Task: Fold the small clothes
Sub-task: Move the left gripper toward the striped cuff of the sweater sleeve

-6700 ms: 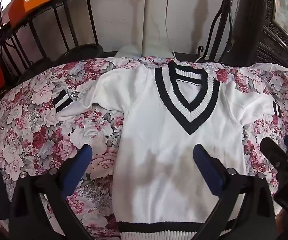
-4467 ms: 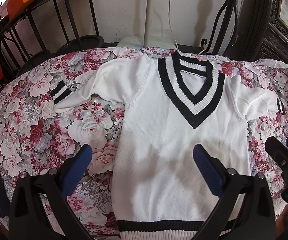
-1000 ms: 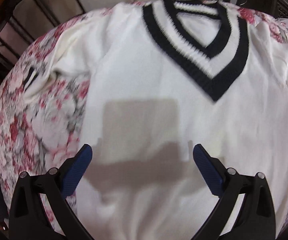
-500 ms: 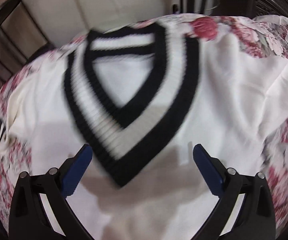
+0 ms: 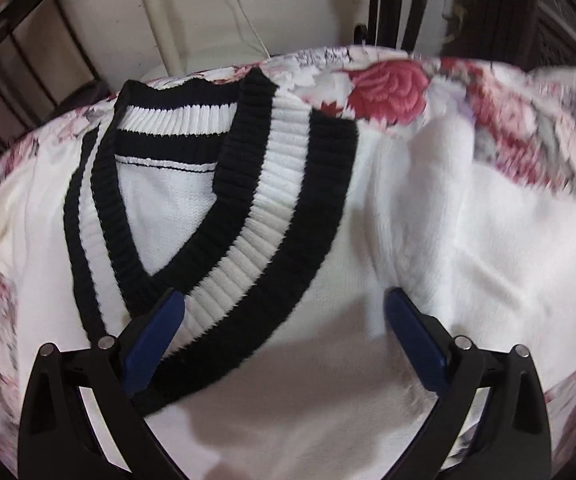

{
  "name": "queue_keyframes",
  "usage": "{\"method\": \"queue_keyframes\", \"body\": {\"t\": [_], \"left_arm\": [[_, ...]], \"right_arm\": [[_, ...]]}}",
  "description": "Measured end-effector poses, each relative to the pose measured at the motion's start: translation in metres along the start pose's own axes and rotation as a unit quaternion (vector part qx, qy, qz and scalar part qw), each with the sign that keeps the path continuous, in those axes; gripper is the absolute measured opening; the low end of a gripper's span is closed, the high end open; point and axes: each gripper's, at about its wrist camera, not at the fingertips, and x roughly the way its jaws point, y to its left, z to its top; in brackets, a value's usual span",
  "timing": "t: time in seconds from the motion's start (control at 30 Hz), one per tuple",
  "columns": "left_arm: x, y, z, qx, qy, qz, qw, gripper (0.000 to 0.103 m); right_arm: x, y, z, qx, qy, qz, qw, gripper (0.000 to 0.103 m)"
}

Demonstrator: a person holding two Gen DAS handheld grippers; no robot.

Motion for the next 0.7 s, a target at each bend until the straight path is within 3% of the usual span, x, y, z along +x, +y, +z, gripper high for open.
{"method": "queue_keyframes", "body": {"t": [0.03, 0.07, 0.13, 0.17, 0.23, 0.3, 0.37, 0.4, 0.43, 0.47, 0.5, 0.53, 0.57, 0.63, 0.7], "left_arm": [[0.003, -0.004, -0.001, 0.001, -0.002, 0.009, 1.0000, 0.099], [0.008, -0.007, -0.006, 0.010, 0.000, 0.025, 0.9996, 0.099], [0.016, -0.017, -0.012, 0.040, -0.009, 0.040, 0.9984, 0.099], [0.016, -0.017, -0.010, 0.054, -0.018, 0.041, 0.9975, 0.099], [0.013, -0.011, -0.003, 0.070, -0.018, 0.039, 0.9966, 0.099], [0.007, 0.008, 0.007, 0.043, -0.027, 0.038, 0.9980, 0.099], [0.007, 0.028, 0.020, 0.010, -0.040, 0.026, 0.9988, 0.099], [0.014, 0.032, 0.024, 0.009, -0.037, 0.032, 0.9988, 0.099], [0.025, 0.033, 0.024, 0.019, -0.022, 0.045, 0.9986, 0.099], [0.039, 0.029, 0.023, 0.039, 0.003, 0.051, 0.9980, 0.099], [0.043, 0.031, 0.017, 0.058, 0.004, 0.047, 0.9972, 0.099], [0.040, 0.034, 0.018, 0.064, -0.009, 0.043, 0.9970, 0.099], [0.037, 0.038, 0.020, 0.067, -0.007, 0.039, 0.9970, 0.099], [0.030, 0.053, 0.025, 0.066, 0.000, 0.034, 0.9973, 0.099], [0.016, 0.082, 0.025, 0.069, -0.021, 0.044, 0.9964, 0.099]], "right_arm": [[0.009, -0.003, -0.004, -0.018, 0.018, -0.033, 0.999, 0.010], [0.030, -0.018, -0.014, -0.031, 0.065, -0.076, 0.994, 0.009], [0.033, -0.029, -0.019, -0.043, 0.055, -0.065, 0.995, 0.009], [0.032, -0.022, -0.014, -0.059, 0.059, -0.081, 0.993, 0.011], [0.014, -0.014, -0.002, -0.052, 0.037, -0.109, 0.992, 0.026], [-0.025, -0.014, -0.004, -0.027, -0.037, -0.132, 0.990, 0.064], [-0.050, -0.008, 0.001, -0.032, -0.093, -0.121, 0.988, 0.065], [-0.054, -0.003, 0.001, -0.045, -0.096, -0.103, 0.989, 0.072], [-0.051, 0.002, 0.001, -0.059, -0.088, -0.095, 0.990, 0.080], [-0.033, 0.008, -0.003, -0.090, -0.040, -0.089, 0.991, 0.098], [-0.008, 0.010, -0.010, -0.112, 0.031, -0.085, 0.990, 0.100], [0.018, 0.009, -0.020, -0.127, 0.119, -0.084, 0.981, 0.100], [0.047, 0.010, -0.039, -0.187, 0.197, -0.129, 0.954, 0.099], [0.029, 0.026, -0.040, -0.241, 0.125, -0.155, 0.950, 0.099], [0.017, 0.041, -0.030, -0.233, 0.105, -0.151, 0.955, 0.099]]}}
